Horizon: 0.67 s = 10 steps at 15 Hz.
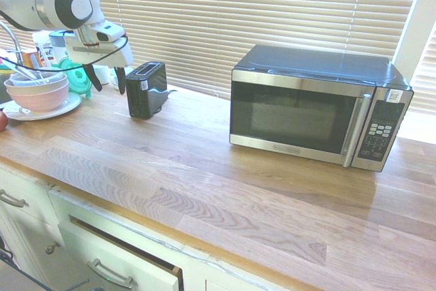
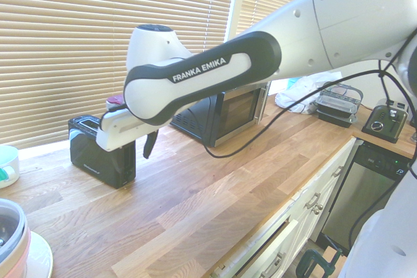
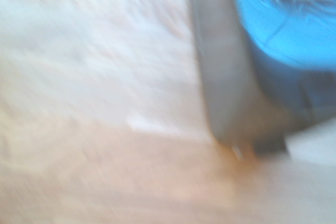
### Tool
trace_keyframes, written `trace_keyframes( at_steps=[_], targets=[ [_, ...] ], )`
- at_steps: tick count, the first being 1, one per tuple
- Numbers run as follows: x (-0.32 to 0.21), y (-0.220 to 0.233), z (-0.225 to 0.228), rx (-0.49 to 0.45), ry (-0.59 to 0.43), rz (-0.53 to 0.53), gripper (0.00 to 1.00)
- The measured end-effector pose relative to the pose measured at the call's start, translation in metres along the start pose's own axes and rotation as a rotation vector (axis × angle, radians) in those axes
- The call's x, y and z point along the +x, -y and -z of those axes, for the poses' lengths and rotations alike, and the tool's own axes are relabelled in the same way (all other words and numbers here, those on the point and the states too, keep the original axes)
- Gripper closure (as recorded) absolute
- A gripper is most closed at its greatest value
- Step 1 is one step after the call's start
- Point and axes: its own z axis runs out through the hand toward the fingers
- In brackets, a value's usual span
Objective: Press the toaster
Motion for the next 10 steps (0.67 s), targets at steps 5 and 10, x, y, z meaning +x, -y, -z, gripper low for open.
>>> trace_keyframes(
  at_steps=[5, 10],
  targets=[
    [0.042, 0.001, 0.008, 0.048, -0.04, -0.053, 0.0],
    [0.06, -0.009, 0.012, 0.083, -0.081, -0.049, 0.0]
  ],
)
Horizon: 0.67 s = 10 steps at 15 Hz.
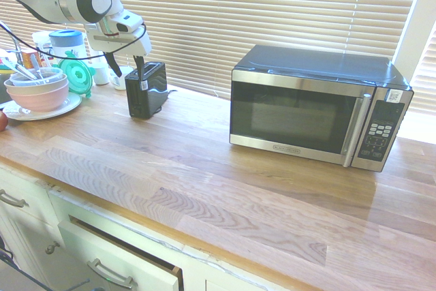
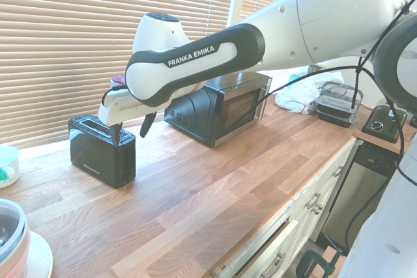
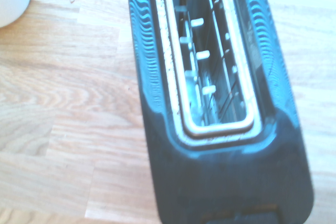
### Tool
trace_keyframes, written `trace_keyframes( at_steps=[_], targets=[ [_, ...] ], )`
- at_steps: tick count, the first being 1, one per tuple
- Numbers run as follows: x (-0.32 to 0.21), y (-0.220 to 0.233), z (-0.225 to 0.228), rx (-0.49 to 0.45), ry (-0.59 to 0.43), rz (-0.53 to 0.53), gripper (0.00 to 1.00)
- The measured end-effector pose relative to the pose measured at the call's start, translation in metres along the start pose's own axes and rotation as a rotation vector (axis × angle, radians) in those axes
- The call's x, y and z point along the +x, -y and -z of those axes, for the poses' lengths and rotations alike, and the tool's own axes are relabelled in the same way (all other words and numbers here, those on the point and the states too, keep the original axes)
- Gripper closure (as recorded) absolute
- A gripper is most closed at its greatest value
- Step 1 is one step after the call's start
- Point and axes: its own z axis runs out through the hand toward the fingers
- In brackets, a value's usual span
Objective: Press the toaster
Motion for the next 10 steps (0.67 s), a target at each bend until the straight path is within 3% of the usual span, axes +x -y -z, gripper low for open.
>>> trace_keyframes(
  at_steps=[2, 3, 10],
  targets=[
    [0.002, -0.0009, -0.0009, 0.004, -0.004, -0.002, 0.0],
    [0.0021, -0.0009, -0.0011, 0.004, -0.004, 0.001, 1.0],
    [0.0021, -0.0025, -0.0029, 0.012, 0.004, 0.037, 1.0]
  ],
)
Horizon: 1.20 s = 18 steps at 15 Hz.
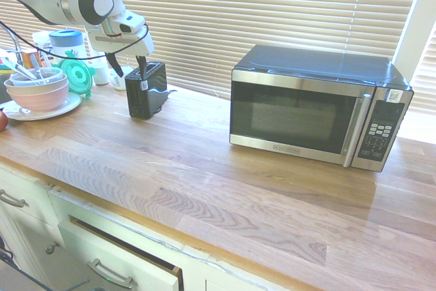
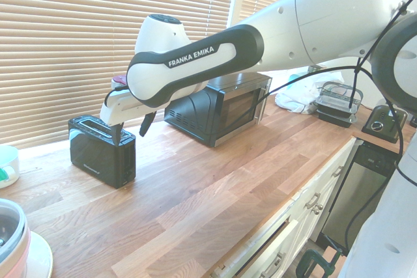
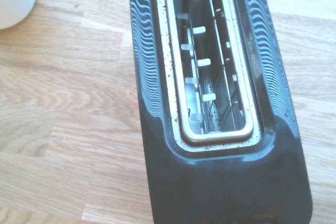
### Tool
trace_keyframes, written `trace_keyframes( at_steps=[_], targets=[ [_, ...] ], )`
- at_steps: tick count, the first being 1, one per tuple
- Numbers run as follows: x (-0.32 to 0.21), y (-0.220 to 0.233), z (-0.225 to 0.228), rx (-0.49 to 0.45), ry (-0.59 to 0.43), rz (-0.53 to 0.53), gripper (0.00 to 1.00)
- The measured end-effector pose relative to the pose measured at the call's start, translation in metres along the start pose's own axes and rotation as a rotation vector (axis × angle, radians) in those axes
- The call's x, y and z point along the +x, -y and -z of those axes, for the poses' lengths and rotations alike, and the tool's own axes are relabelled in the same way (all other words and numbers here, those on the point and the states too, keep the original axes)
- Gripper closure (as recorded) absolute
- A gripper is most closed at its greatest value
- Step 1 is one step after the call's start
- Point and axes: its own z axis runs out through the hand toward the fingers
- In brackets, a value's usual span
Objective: Press the toaster
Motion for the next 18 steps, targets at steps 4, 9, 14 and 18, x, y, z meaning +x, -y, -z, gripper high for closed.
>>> trace_keyframes(
  at_steps=[4, 9, 14, 18],
  targets=[
    [0.0006, -0.0016, -0.001, 0.0, -0.001, 0.004, 1.0],
    [-0.0009, -0.0014, 0.0028, 0.005, -0.007, 0.019, 1.0],
    [-0.0056, 0.0037, 0.0073, 0.011, -0.011, 0.034, 1.0],
    [-0.0026, 0.0007, 0.0071, 0.009, -0.011, 0.032, 1.0]
  ],
)
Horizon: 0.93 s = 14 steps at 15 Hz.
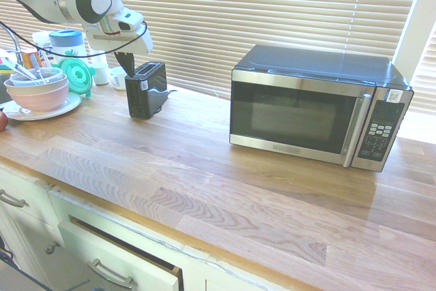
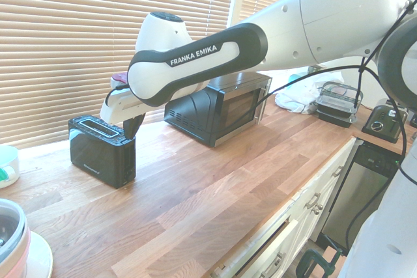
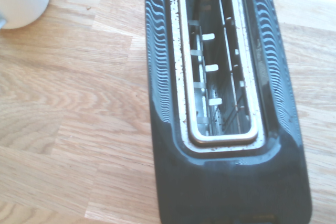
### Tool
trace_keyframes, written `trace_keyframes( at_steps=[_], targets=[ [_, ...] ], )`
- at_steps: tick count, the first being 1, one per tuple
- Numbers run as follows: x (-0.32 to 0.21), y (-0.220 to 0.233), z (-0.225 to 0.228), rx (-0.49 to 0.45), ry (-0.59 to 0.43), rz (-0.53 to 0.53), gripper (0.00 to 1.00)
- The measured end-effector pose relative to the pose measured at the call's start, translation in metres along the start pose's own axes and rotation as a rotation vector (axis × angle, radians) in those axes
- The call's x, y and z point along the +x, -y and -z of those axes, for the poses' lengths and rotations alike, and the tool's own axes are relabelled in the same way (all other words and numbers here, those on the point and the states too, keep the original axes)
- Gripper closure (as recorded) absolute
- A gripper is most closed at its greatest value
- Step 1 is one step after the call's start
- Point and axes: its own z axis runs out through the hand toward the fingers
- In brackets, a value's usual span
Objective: Press the toaster
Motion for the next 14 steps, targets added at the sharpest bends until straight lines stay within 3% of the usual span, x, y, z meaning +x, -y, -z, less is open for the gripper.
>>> trace_keyframes(
  at_steps=[7, 14],
  targets=[
    [0.002, -0.005, -0.016, -0.019, 0.019, 0.002, 1.0],
    [0.0, -0.008, -0.064, -0.053, 0.062, 0.003, 1.0]
  ],
)
